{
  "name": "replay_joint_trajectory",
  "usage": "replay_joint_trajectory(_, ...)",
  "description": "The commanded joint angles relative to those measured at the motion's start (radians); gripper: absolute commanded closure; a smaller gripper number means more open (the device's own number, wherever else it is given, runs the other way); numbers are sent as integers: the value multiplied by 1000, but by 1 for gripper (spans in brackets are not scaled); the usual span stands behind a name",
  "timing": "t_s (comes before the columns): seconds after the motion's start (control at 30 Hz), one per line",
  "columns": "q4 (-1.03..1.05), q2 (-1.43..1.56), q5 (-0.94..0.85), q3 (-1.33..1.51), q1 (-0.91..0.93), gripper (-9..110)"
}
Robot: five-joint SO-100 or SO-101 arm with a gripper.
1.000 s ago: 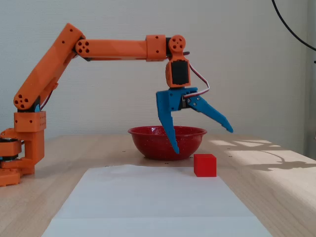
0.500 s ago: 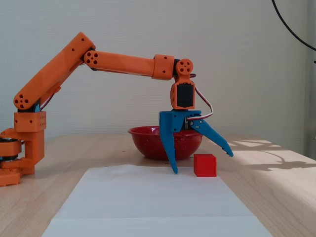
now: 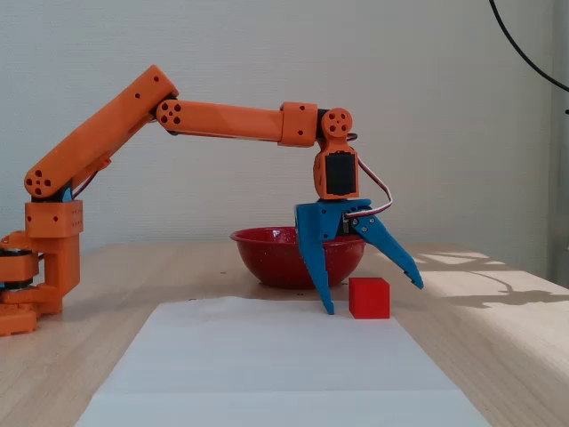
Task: Grasp the red cube and put it in the red bowl
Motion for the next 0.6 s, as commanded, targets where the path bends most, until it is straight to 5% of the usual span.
replay_joint_trajectory(0.0, -14, 63, 21, -110, -14, 53)
replay_joint_trajectory(0.57, 25, 103, -11, -133, -29, 101)
